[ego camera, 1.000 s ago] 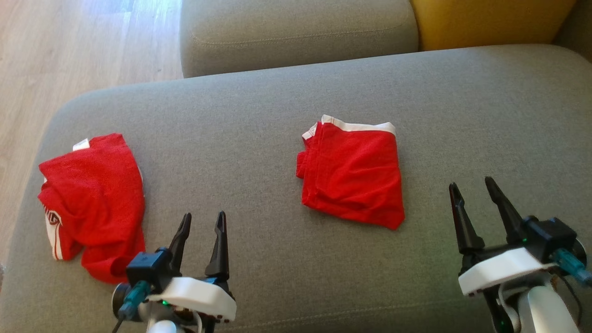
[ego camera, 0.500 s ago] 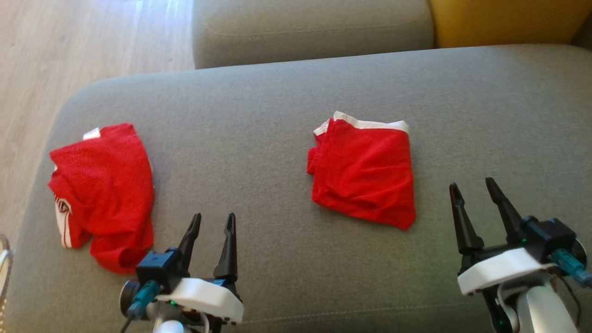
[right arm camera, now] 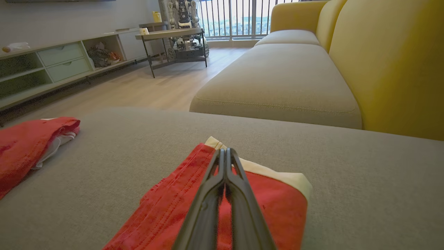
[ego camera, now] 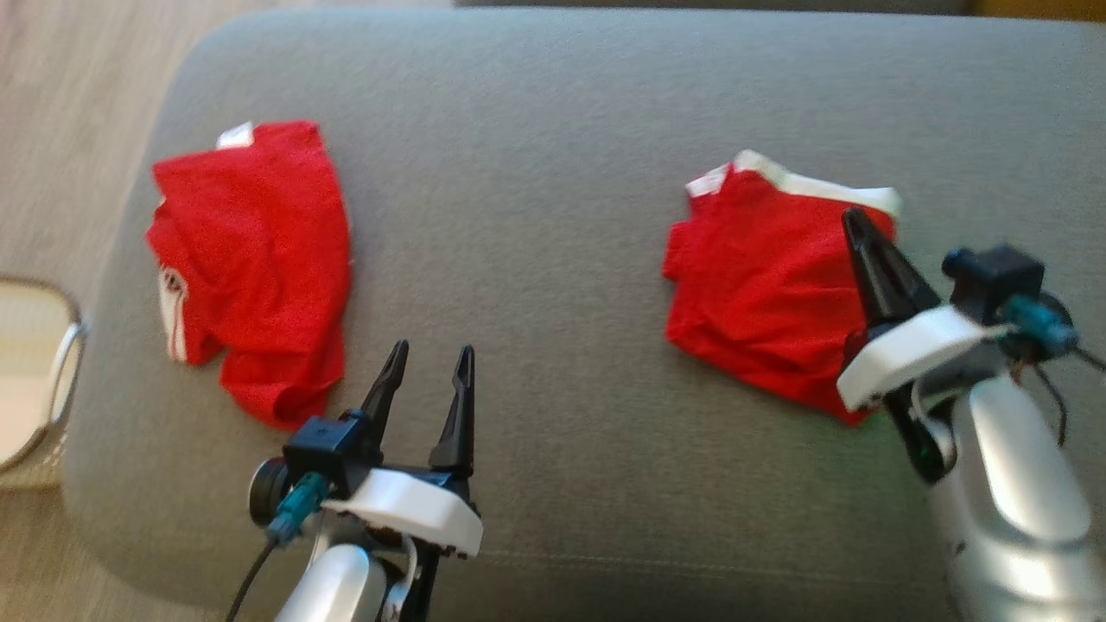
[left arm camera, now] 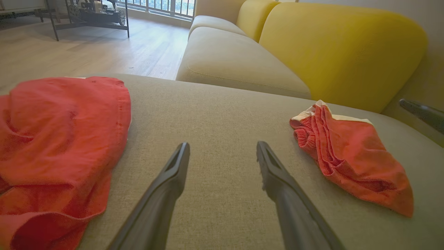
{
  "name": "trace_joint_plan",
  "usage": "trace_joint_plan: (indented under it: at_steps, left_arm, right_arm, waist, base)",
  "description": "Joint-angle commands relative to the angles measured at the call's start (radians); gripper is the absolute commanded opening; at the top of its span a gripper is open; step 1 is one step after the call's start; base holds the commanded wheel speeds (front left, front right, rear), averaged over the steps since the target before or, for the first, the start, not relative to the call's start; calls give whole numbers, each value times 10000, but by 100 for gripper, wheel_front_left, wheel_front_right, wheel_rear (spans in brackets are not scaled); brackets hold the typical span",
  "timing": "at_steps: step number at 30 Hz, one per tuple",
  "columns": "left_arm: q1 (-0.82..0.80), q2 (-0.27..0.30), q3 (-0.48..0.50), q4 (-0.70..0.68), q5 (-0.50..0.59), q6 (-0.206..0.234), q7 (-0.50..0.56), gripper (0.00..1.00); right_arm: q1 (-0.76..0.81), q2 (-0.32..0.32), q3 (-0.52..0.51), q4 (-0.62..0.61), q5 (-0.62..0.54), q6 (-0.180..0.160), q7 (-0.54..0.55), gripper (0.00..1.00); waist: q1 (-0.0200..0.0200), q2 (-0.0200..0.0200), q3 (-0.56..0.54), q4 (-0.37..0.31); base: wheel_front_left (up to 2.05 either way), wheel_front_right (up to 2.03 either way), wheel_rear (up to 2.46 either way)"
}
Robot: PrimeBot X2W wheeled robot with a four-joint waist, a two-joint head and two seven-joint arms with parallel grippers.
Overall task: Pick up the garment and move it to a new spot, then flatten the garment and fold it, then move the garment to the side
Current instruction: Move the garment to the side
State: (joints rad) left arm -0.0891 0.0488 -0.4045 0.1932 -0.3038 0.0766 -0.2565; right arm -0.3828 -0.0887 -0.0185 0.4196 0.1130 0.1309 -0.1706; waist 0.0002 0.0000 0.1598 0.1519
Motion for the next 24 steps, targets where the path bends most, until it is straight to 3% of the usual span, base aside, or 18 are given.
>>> trace_joint_plan:
  at_steps: [1, 10, 24]
  left_arm:
    - [-525, 14, 197, -350, -67, 71, -53, 100]
    - [-885, 14, -117, -510, -421, 340, -53, 100]
    - [-1108, 14, -312, -507, -549, 505, -53, 100]
  right_arm:
    - [-652, -166, 174, 115, -11, -2, 43, 0]
    - [-2355, -615, -53, 2988, -378, -2, -248, 0]
    - [-3437, -618, 442, 5301, -474, -2, -813, 0]
  waist:
    - [-2, 0, 583, 664]
    - [-2, 0, 1261, 1583]
    - [-2, 0, 1524, 1757]
  base:
    - [0, 0, 0]
    - [0, 0, 0]
    - [0, 0, 0]
